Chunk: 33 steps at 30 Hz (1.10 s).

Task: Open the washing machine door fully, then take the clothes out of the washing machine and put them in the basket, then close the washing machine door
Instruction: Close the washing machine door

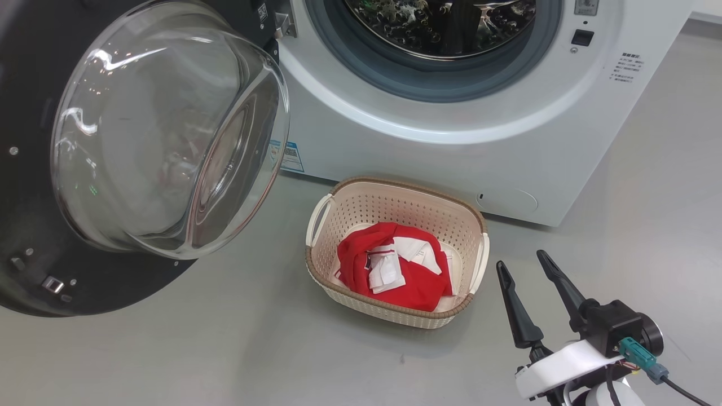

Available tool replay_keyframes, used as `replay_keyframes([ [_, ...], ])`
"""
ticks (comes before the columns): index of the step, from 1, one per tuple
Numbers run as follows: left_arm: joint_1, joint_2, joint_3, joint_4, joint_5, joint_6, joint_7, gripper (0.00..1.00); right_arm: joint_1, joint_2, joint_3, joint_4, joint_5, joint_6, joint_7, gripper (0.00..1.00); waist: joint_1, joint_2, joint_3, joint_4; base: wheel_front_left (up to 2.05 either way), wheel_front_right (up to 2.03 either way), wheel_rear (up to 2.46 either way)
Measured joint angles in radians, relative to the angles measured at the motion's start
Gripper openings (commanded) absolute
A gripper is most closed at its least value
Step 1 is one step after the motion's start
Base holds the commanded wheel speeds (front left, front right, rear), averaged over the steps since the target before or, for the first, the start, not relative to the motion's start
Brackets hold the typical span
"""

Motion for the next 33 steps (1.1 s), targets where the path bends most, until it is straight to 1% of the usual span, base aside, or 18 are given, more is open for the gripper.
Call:
replay_keyframes([
  [2, 0.002, 0.002, -0.004, 0.001, -0.024, -0.01, 0.023, 0.0, 0.0, 0.0, -0.001, 0.0, 0.0, 0.0, 0.0, 1.0, 0.0, 0.0, 0.0, 0.003, 0.0, 0.0, 0.0],
  [8, 0.006, -0.004, -0.008, 0.001, -0.088, -0.061, 0.094, 0.0, -0.001, -0.001, -0.002, 0.0, 0.0, 0.0, 0.0, 1.0, 0.0, 0.0, 0.003, 0.014, 0.0, 0.0, 0.0],
  [12, 0.013, -0.015, -0.014, -0.003, -0.12, -0.08, 0.142, 0.0, -0.001, -0.002, -0.003, 0.0, 0.001, 0.0, 0.0, 1.0, 0.0, 0.0, 0.005, 0.02, 0.0, 0.0, 0.0],
  [16, 0.035, -0.024, -0.016, -0.018, -0.162, -0.093, 0.183, 0.0, -0.002, -0.004, -0.006, 0.0, 0.002, 0.0, 0.0, 1.0, 0.0, 0.0, 0.009, 0.023, 0.0, 0.0, 0.0],
  [19, 0.052, -0.026, -0.025, -0.035, -0.172, -0.102, 0.219, 0.0, -0.002, -0.004, -0.01, 0.0, 0.002, 0.0, 0.0, 1.0, 0.0, 0.0, 0.012, 0.022, 0.0, 0.0, 0.0],
  [24, 0.081, -0.044, -0.039, -0.074, -0.222, -0.114, 0.286, 0.0, -0.002, -0.004, -0.014, -0.001, 0.002, -0.002, 0.0, 1.0, 0.0, 0.0, 0.018, 0.021, 0.0, 0.0, 0.0],
  [30, 0.109, -0.051, -0.055, -0.122, -0.235, -0.115, 0.34, 0.0, -0.005, -0.005, -0.016, -0.002, 0.003, -0.002, 0.0, 1.0, 0.0, 0.0, 0.023, 0.018, 0.0, 0.0, 0.0],
  [33, 0.127, -0.061, -0.07, -0.155, -0.239, -0.123, 0.37, 0.0, -0.008, -0.005, -0.015, -0.003, 0.003, -0.002, 0.0, 1.0, 0.0, 0.0, 0.025, 0.015, 0.0, 0.0, 0.0],
])
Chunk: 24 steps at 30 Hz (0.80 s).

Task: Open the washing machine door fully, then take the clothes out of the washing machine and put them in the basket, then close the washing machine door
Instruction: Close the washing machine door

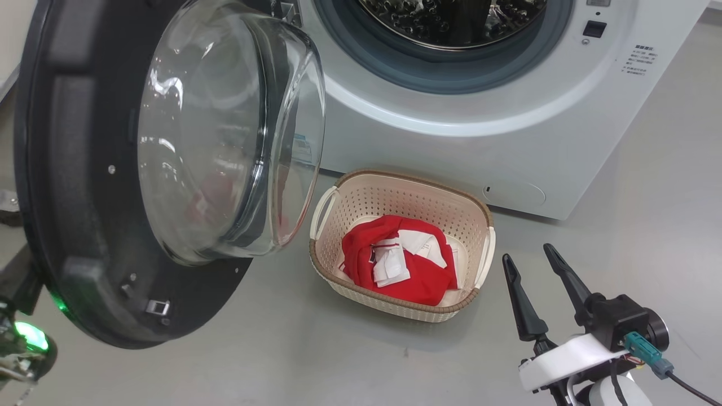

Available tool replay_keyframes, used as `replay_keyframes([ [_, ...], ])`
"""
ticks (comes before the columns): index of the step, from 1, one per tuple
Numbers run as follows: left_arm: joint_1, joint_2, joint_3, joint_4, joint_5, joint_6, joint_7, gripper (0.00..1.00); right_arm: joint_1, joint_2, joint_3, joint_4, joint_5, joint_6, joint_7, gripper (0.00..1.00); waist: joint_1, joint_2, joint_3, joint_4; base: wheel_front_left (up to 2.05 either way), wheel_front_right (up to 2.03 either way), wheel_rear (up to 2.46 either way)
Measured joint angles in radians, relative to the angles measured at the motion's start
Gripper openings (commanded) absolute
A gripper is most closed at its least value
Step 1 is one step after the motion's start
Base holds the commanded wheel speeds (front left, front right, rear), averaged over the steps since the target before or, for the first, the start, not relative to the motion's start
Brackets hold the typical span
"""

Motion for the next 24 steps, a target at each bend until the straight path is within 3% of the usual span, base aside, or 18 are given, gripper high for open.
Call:
replay_keyframes([
  [24, 0.106, -0.081, -0.067, -0.244, -0.031, 0.0, 0.14, 0.0, -0.051, 0.008, 0.027, -0.003, 0.006, 0.0, 0.0, 1.0, 0.0, 0.0, 0.017, -0.125, 0.0, 0.0, 0.0],
])
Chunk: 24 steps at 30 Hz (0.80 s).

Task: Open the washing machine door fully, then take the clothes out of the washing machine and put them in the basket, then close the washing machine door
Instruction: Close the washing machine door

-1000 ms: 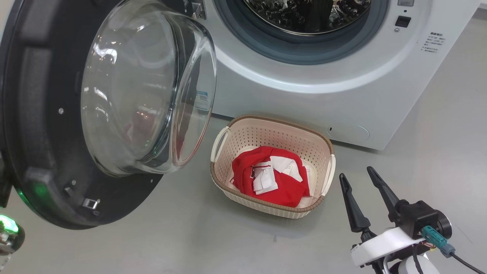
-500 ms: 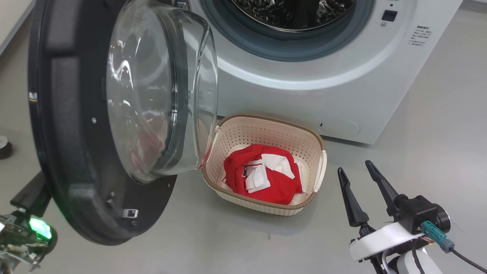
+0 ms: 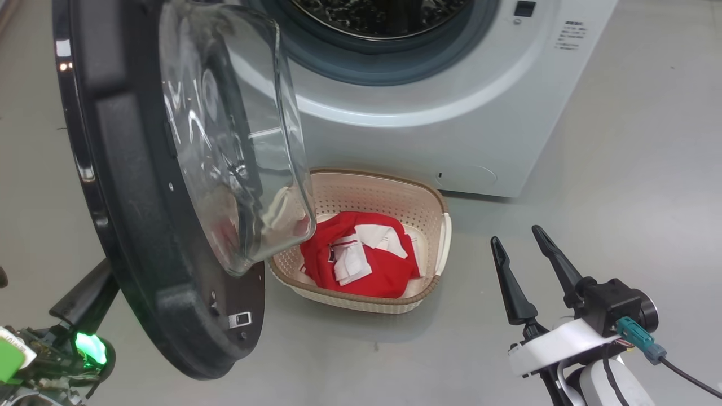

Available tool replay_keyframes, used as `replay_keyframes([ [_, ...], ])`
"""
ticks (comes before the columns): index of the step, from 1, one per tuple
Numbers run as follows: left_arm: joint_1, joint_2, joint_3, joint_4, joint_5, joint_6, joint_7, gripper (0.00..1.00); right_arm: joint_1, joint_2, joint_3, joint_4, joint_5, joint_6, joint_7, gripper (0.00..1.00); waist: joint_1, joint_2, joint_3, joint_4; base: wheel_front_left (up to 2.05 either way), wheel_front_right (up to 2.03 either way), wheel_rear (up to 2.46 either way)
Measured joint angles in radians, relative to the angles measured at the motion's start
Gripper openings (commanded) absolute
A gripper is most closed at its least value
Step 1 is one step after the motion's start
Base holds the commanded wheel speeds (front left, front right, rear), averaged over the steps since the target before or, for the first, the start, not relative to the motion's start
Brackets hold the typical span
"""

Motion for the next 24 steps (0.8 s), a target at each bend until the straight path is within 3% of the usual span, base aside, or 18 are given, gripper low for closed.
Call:
replay_keyframes([
  [24, -0.037, -0.032, -0.053, -0.003, 0.054, 0.0, -0.01, 0.0, -0.066, 0.009, 0.034, 0.005, 0.029, 0.001, -0.001, 1.0, 0.0, 0.0, 0.077, -0.254, 0.0, 0.0, 0.0],
])
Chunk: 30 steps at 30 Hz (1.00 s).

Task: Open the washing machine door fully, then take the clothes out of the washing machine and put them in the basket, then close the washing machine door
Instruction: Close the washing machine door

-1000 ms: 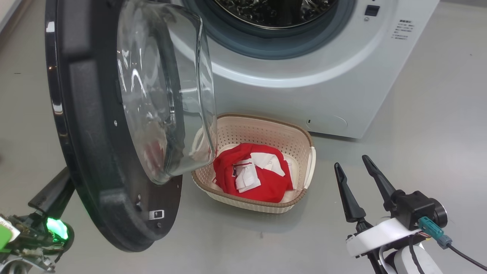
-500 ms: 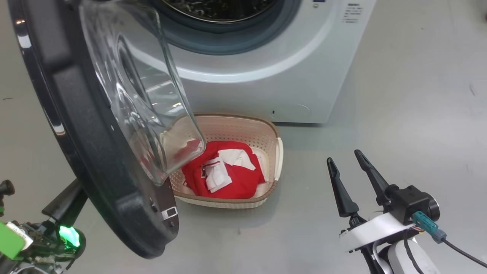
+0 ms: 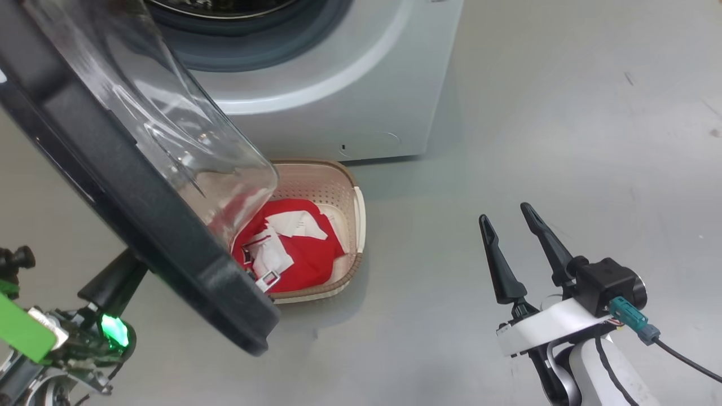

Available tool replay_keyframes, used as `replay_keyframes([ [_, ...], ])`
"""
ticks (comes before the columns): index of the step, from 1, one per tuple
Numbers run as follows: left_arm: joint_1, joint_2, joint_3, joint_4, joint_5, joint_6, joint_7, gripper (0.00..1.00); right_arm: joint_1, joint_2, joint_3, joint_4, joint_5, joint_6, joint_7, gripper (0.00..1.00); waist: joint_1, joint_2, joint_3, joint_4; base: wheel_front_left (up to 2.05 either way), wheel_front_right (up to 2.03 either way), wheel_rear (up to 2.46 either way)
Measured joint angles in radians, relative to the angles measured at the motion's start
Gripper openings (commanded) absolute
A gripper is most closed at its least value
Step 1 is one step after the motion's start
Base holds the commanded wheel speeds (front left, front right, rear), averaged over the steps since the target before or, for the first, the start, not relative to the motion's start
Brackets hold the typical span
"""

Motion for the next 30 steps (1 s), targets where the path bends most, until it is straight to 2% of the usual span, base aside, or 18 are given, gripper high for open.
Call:
replay_keyframes([
  [14, -0.188, -0.021, -0.043, 0.061, 0.055, 0.019, -0.041, 0.0, -0.069, 0.003, 0.021, -0.011, 0.035, 0.006, 0.0, 1.0, 0.0002, 0.0, 0.08, -0.129, 0.0, 0.0, 0.0],
  [25, -0.336, -0.036, -0.041, 0.134, 0.081, 0.04, -0.107, 0.0, -0.108, 0.005, 0.046, -0.028, 0.081, 0.01, 0.0, 1.0, 0.0001, 0.0, 0.138, -0.207, 0.0, 0.0, 0.0],
  [30, -0.404, -0.039, -0.036, 0.168, 0.132, 0.046, -0.141, 0.0, -0.124, 0.005, 0.06, -0.037, 0.107, 0.009, 0.0, 1.0, 0.0001, 0.0, 0.161, -0.24, 0.0, 0.0, 0.0],
])
